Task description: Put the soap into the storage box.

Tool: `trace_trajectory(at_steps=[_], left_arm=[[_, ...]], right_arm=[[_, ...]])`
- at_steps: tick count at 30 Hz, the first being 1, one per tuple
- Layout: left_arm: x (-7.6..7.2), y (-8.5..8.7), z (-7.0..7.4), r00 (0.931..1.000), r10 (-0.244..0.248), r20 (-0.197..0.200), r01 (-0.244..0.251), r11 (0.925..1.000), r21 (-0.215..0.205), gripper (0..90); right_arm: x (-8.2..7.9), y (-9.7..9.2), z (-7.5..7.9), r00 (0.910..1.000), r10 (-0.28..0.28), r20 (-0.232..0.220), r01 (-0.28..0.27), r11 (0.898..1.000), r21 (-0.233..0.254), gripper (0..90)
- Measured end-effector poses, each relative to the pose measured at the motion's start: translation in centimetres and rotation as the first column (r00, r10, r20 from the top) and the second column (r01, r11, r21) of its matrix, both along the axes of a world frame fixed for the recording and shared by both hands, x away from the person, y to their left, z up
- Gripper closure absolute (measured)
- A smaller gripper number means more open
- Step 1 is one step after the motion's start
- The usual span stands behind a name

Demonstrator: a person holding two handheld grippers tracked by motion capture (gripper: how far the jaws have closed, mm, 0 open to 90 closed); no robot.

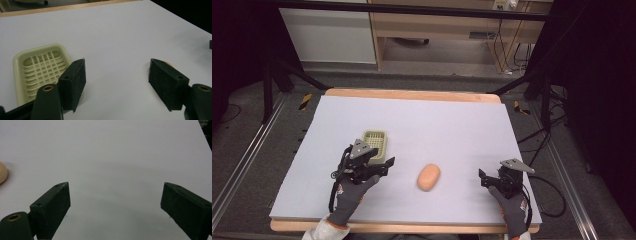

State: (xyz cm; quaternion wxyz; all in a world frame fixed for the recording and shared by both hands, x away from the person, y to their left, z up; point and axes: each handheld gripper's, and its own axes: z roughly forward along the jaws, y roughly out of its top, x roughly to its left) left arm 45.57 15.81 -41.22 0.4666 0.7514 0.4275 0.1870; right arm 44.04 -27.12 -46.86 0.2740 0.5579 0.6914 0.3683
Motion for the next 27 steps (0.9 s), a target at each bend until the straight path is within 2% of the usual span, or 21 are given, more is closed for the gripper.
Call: trace_trajectory(at_steps=[7, 19, 24, 27], left_arm=[[0.2, -1.8, 0.0, 0.9997, -0.022, 0.004, 0.022, 0.9997, 0.008, 28.9], [0.6, -5.4, -0.4, 0.9973, -0.073, -0.008, 0.073, 0.9962, 0.047, 28.4], [0.9, -6.5, -0.7, 0.9967, -0.079, -0.017, 0.079, 0.9959, 0.043, 28.0], [1.0, -7.1, -1.1, 0.9966, -0.080, -0.018, 0.081, 0.9953, 0.054, 27.8]], right_arm=[[0.0, 0.0, 0.0, 1.0000, -0.003, 0.001, 0.003, 1.000, 0.002, 9.2], [0.0, 0.1, 0.1, 1.0000, 0.000, 0.000, 0.000, 1.000, 0.006, 9.2], [0.1, 0.1, 0.1, 1.0000, 0.008, -0.005, -0.008, 1.000, 0.005, 9.2], [0.1, 0.2, 0.1, 0.9999, 0.009, -0.006, -0.009, 1.000, 0.006, 9.2]])
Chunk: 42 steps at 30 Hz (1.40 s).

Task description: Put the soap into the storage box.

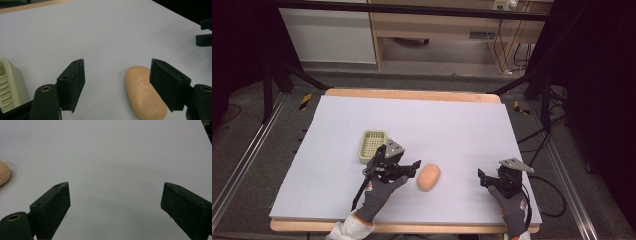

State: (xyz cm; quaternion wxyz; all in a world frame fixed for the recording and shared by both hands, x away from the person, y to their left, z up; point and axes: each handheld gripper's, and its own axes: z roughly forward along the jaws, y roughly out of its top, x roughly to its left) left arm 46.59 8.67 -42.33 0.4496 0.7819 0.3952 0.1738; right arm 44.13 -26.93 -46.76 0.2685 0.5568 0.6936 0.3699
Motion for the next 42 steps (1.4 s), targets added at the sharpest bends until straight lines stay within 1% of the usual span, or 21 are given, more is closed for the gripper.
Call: trace_trajectory(at_steps=[2, 5, 6, 9, 13, 16, 19, 23, 24, 28, 32, 34, 36, 37, 38, 42], left_arm=[[0.2, -0.7, -0.5, 0.9999, -0.004, -0.013, 0.004, 1.0000, 0.007, 27.5], [0.2, -1.1, -0.7, 0.9998, -0.005, -0.017, 0.005, 1.0000, 0.008, 27.5], [0.2, -1.4, -0.8, 0.9998, -0.007, -0.020, 0.007, 1.0000, -0.002, 27.4], [0.2, -1.7, -0.9, 0.9997, -0.012, -0.023, 0.012, 0.9999, -0.004, 27.2], [0.0, -2.4, -1.3, 0.9995, -0.021, -0.023, 0.021, 0.9997, 0.012, 26.8], [-0.1, -2.7, -1.5, 0.9992, -0.030, -0.026, 0.031, 0.9995, 0.008, 26.6], [-0.2, -3.0, -1.6, 0.9991, -0.034, -0.024, 0.035, 0.9992, 0.021, 26.1], [-0.2, -3.5, -2.1, 0.9982, -0.045, -0.039, 0.046, 0.9985, 0.030, 25.2], [-0.2, -3.6, -2.3, 0.9977, -0.052, -0.043, 0.053, 0.9978, 0.040, 25.1], [-0.2, -4.3, -2.7, 0.9971, -0.057, -0.051, 0.059, 0.9969, 0.052, 24.4], [-0.3, -4.8, -3.2, 0.9953, -0.072, -0.064, 0.077, 0.9935, 0.083, 23.6], [-0.3, -5.0, -3.5, 0.9945, -0.076, -0.072, 0.082, 0.9931, 0.084, 23.4], [-0.4, -5.6, -4.0, 0.9934, -0.082, -0.080, 0.090, 0.9911, 0.099, 22.8], [-0.4, -5.6, -4.0, 0.9934, -0.082, -0.080, 0.090, 0.9911, 0.099, 22.5], [-0.2, -5.8, -4.3, 0.9930, -0.081, -0.086, 0.090, 0.9899, 0.110, 22.4], [-0.2, -6.0, -4.8, 0.9918, -0.081, -0.099, 0.092, 0.9889, 0.116, 22.4]], right_arm=[[0.1, 0.0, 0.0, 1.0000, 0.000, -0.007, 0.000, 1.000, -0.001, 9.2], [0.1, 0.0, -0.1, 1.0000, 0.002, -0.006, -0.002, 1.000, -0.005, 9.3], [0.0, 0.1, -0.1, 1.0000, 0.003, -0.006, -0.003, 1.000, -0.003, 9.3], [0.0, 0.1, 0.0, 1.0000, 0.002, -0.006, -0.002, 1.000, -0.001, 9.2], [0.0, 0.1, -0.1, 0.9999, 0.003, -0.012, -0.003, 1.000, 0.003, 9.3], [0.1, 0.1, -0.1, 0.9999, 0.006, -0.013, -0.006, 1.000, 0.000, 9.3], [0.1, 0.0, -0.1, 0.9999, 0.003, -0.013, -0.003, 1.000, 0.002, 9.3], [0.1, 0.0, -0.1, 0.9999, 0.002, -0.014, -0.002, 1.000, -0.002, 9.2], [0.1, 0.0, -0.1, 0.9999, 0.002, -0.015, -0.002, 1.000, -0.003, 9.3], [0.1, 0.1, -0.2, 0.9998, 0.002, -0.022, -0.002, 1.000, 0.001, 9.2], [0.1, 0.0, -0.2, 0.9998, 0.004, -0.022, -0.004, 1.000, -0.002, 9.3], [0.1, 0.0, -0.2, 0.9998, 0.002, -0.022, -0.002, 1.000, 0.000, 9.3], [0.2, 0.0, -0.2, 0.9997, 0.003, -0.024, -0.003, 1.000, -0.001, 9.2], [0.2, 0.0, -0.2, 0.9997, 0.004, -0.024, -0.004, 1.000, -0.003, 9.2], [0.2, 0.0, -0.2, 0.9997, 0.004, -0.024, -0.004, 1.000, -0.003, 9.2], [0.2, 0.0, -0.2, 0.9996, 0.003, -0.027, -0.003, 1.000, 0.002, 9.2]])
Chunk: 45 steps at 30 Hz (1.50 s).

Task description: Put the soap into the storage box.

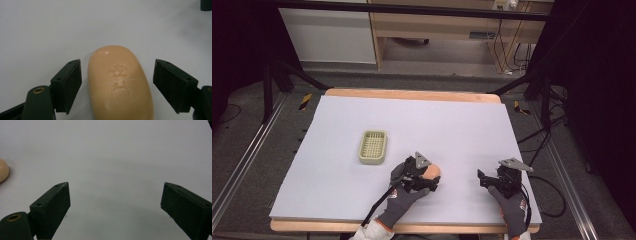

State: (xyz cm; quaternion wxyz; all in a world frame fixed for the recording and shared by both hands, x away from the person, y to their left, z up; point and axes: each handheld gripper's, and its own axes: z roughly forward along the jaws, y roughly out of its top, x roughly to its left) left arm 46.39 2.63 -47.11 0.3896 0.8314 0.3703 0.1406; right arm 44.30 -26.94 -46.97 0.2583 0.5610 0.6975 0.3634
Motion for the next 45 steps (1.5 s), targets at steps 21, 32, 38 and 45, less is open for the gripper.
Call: trace_trajectory(at_steps=[21, 32, 38, 45], left_arm=[[0.1, -0.5, -1.0, 0.9995, 0.008, -0.030, -0.006, 0.9989, 0.047, 28.3], [0.1, -0.7, -0.9, 0.9990, 0.028, -0.036, -0.026, 0.9981, 0.056, 31.4], [0.4, -0.4, -0.7, 0.9980, 0.020, -0.059, -0.018, 0.9989, 0.043, 31.6], [0.2, -0.1, -0.3, 0.9985, 0.005, -0.055, -0.003, 0.9993, 0.038, 31.7]], right_arm=[[0.1, 0.1, -0.2, 0.9999, 0.000, -0.012, 0.000, 1.000, -0.008, 9.3], [0.1, 0.1, -0.3, 0.9999, 0.002, -0.015, -0.002, 1.000, -0.012, 9.3], [0.1, 0.1, -0.3, 0.9999, 0.003, -0.015, -0.003, 1.000, -0.010, 9.2], [0.1, 0.1, -0.2, 0.9999, 0.003, -0.016, -0.003, 1.000, -0.009, 9.3]])
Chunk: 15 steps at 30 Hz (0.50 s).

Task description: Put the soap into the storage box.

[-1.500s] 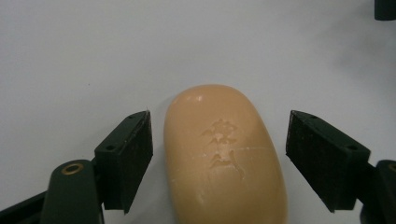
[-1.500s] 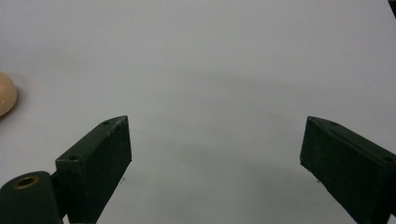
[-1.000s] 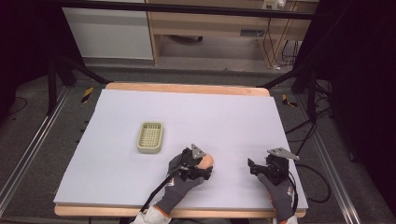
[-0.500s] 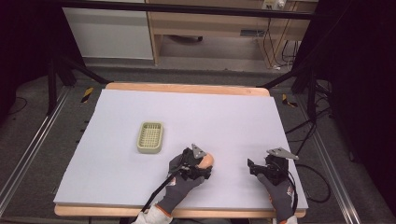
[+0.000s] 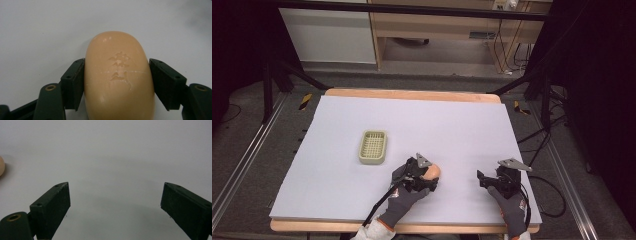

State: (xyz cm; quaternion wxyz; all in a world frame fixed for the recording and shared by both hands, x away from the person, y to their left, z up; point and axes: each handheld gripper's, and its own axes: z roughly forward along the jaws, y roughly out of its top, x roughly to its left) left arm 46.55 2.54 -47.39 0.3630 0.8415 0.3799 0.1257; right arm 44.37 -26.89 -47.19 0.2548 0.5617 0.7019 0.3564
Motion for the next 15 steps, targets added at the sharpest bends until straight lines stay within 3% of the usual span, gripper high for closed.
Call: trace_trajectory(at_steps=[15], left_arm=[[-0.4, 2.1, 2.2, 0.9996, -0.007, 0.027, 0.008, 0.9998, -0.021, 31.9]], right_arm=[[-0.1, 0.0, 0.0, 1.0000, -0.002, 0.001, 0.002, 1.000, 0.001, 9.2]])
